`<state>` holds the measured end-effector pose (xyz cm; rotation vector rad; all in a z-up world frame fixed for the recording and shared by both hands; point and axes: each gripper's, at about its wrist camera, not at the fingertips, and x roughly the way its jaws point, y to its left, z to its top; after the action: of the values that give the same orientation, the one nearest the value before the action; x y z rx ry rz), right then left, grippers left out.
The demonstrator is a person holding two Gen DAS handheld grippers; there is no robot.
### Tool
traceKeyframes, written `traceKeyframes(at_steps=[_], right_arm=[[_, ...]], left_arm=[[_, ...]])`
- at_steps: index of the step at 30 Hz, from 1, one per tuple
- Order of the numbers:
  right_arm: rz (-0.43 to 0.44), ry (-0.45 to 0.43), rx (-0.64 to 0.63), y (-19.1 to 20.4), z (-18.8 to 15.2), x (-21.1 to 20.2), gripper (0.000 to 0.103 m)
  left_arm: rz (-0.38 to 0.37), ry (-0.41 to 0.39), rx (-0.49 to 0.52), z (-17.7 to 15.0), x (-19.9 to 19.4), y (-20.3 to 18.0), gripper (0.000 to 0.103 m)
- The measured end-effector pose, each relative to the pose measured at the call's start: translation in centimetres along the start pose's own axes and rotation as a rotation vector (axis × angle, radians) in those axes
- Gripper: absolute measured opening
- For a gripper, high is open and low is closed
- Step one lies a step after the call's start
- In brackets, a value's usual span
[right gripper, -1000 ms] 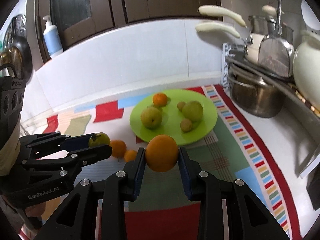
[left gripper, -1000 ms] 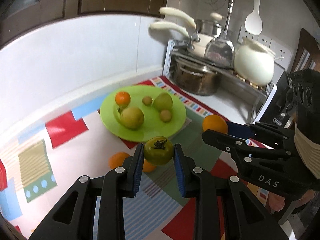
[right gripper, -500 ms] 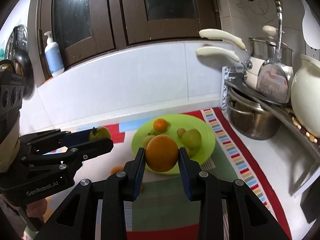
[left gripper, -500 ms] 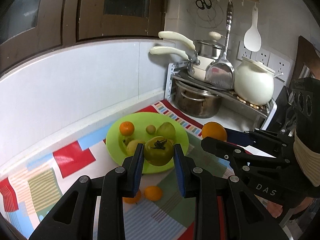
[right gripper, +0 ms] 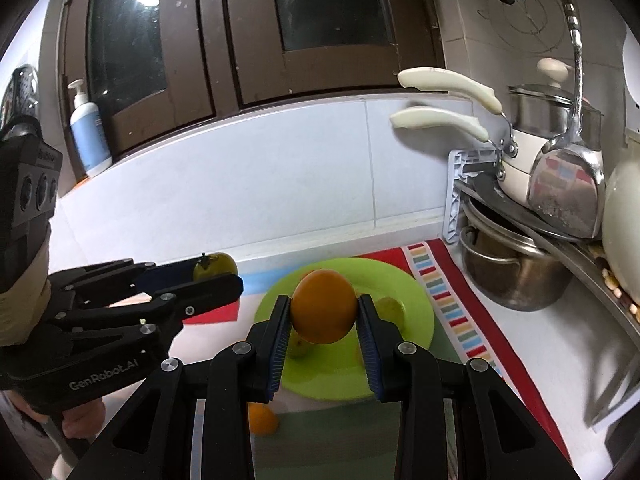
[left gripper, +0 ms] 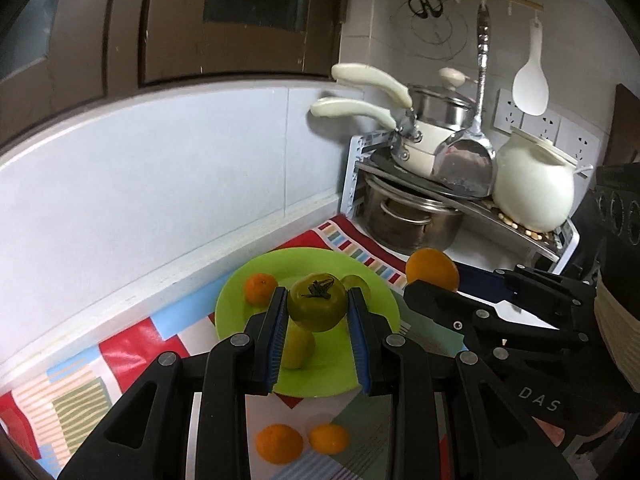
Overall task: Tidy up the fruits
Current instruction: 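Lift and carry both held fruits over the light-green plate, then set the fruits on the plate and open both tools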
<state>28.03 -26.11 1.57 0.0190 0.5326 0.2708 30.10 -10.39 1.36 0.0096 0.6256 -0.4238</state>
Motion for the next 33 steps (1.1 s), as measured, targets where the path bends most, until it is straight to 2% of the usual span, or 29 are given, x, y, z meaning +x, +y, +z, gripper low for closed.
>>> traceKeyframes(at_steps=[18,28,31,33], right_arm=[[-0.008,0.063,0.052,-1.8,0.0,6.4,0.034],[-0.021,0.120,0.082,-3.0,-0.9,9.4,0.034],[-0.033,0.129,0.091,-3.4,-1.1,9.7,0.035],[-0.047,0.132,0.100,-3.7,-1.1,9.7,0.045]], left_arm=[[-0.006,0.086,-0.003,0.3,7.9,3.1,0.029],[-0.009,0.135,0.054,0.2,11.0,3.0,0.030],[-0.018,0.151,0.049,0.3,11.2,3.0,0.036],[-0.018,0.149,0.032,0.3,11.1,3.2,0.042]])
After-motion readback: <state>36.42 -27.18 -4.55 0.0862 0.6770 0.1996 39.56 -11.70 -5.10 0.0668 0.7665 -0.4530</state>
